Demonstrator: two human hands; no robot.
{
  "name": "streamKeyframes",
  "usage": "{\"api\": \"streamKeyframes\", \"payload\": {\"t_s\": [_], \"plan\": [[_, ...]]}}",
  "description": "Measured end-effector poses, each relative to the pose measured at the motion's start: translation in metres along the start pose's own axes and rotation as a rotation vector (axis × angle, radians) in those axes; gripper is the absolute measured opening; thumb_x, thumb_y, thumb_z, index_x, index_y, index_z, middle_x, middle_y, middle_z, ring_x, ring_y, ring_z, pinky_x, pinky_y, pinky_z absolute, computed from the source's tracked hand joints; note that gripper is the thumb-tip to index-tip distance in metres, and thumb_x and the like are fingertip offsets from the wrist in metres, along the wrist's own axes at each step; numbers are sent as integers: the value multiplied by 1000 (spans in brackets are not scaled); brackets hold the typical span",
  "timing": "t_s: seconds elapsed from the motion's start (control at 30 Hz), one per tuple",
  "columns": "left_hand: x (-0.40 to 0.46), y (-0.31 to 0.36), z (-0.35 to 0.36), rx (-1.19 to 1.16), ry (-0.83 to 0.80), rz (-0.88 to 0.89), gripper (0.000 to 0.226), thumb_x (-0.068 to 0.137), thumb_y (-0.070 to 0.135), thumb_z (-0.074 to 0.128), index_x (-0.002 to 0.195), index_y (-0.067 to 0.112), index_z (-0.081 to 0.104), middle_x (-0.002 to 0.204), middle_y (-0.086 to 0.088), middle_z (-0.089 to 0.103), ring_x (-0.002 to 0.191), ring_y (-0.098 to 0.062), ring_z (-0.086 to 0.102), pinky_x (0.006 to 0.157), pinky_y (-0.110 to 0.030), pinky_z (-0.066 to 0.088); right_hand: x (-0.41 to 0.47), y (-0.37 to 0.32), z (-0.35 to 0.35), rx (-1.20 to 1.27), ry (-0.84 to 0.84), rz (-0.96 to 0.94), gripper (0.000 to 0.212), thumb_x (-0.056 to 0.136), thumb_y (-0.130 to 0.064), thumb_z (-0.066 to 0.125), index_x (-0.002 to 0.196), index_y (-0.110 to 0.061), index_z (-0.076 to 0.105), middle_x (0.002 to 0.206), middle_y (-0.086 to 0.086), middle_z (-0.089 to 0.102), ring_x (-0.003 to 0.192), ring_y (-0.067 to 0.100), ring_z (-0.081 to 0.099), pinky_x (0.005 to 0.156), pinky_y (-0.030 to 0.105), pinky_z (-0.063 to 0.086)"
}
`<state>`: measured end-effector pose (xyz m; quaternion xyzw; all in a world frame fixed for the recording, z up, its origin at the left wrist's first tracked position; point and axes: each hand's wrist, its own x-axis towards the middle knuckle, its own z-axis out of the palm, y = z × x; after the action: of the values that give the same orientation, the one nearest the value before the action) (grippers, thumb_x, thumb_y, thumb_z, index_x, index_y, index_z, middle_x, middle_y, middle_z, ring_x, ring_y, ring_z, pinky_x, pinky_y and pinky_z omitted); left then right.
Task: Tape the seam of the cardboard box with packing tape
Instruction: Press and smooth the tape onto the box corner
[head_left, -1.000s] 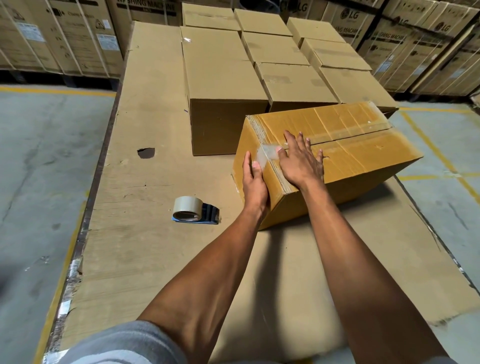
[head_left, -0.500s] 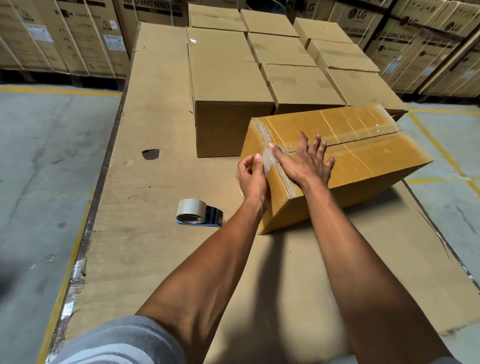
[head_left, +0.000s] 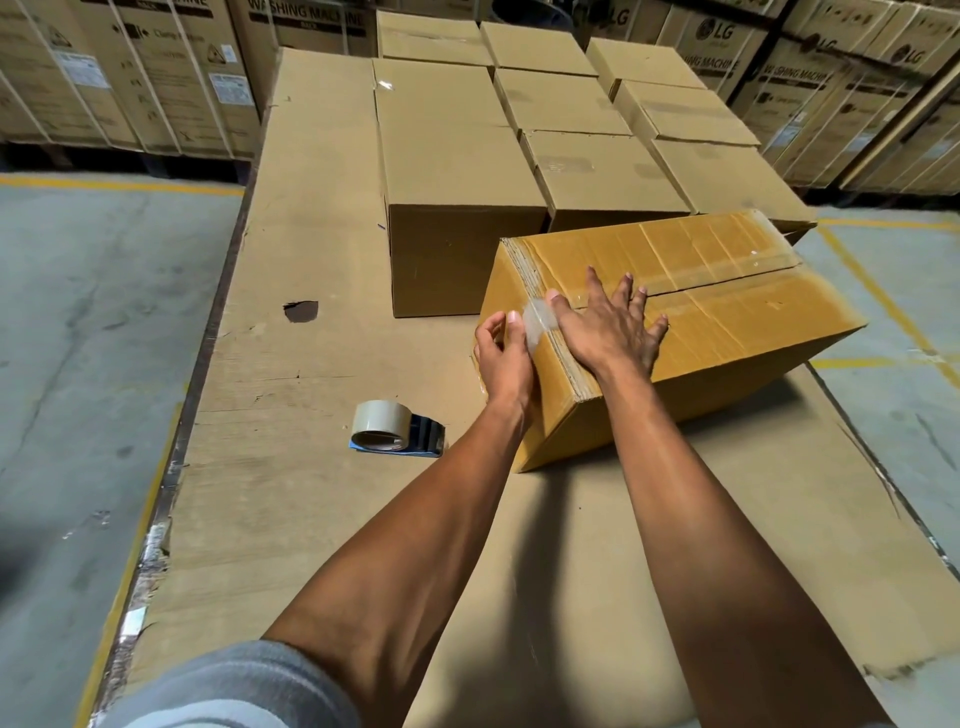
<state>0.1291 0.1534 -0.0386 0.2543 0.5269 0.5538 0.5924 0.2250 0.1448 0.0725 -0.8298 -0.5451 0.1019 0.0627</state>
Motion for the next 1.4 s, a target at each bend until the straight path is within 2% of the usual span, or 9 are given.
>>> {"api": "streamKeyframes", "payload": {"t_s": [0.07,0.17,0.33,0.6,0.8,0.93,1.07,1.17,1.4], "plan": [[2,-1,-4,66,13,36,12,105,50,62,117,52,63,145,0,59,129,-20,63,116,-51,52,3,1,3,-25,12,-10,70,104,-69,22,169,-45,6,180,10,-2,166,35,-3,129,67,-1],[-3,3,-7,80,10,33,22,113,33,55,122,51,63,147,1,59,128,-19,62,119,-51,49,2,3,3,-26,26,-18,64,108,-56,22,169,-43,8,180,11,0,166,36,0,129,68,1],[-20,2,-6,-49,-121,4,69,83,86,70,140,49,56,158,2,55,141,-19,57,119,-47,49,-6,3,-6,-2,-38,-56,112,79,-102,15,170,-37,4,179,12,-6,166,37,-5,127,66,-5],[-3,-33,-2,10,-93,110,35,99,62,49,128,82,51,164,5,48,148,-24,51,122,-58,46,2,11,-1,-28,-24,-139,57,113,-45,23,168,-46,9,179,16,-2,165,40,0,130,65,2],[-29,-2,-4,-58,-172,30,75,86,85,65,152,56,45,167,1,44,146,-22,53,122,-52,46,-4,13,-4,12,-51,-125,86,101,-78,24,171,-32,5,179,11,-5,166,35,-2,129,60,-3],[-23,-14,-5,-17,-128,68,56,89,83,58,142,69,48,164,4,49,147,-23,53,121,-55,47,0,13,-4,30,-22,-149,66,112,-54,29,171,-35,7,179,13,0,166,37,2,131,62,2],[-9,-21,-18,121,-157,106,37,109,56,44,138,79,46,170,6,44,152,-25,47,124,-59,43,0,12,0,70,35,-146,59,114,-38,30,170,-23,17,179,14,9,165,38,7,131,64,6],[-29,17,-28,127,-207,84,42,119,31,38,155,49,53,166,1,48,147,-21,49,124,-48,44,-3,13,-1,149,122,-152,54,114,-35,34,165,-18,31,175,12,29,165,34,13,131,62,8],[-28,58,-84,362,-222,332,36,112,29,62,147,35,64,146,10,65,134,-15,60,106,-32,51,-38,-9,-7,256,463,-399,30,108,-17,49,133,-20,66,129,7,71,131,25,56,93,44,57]]}}
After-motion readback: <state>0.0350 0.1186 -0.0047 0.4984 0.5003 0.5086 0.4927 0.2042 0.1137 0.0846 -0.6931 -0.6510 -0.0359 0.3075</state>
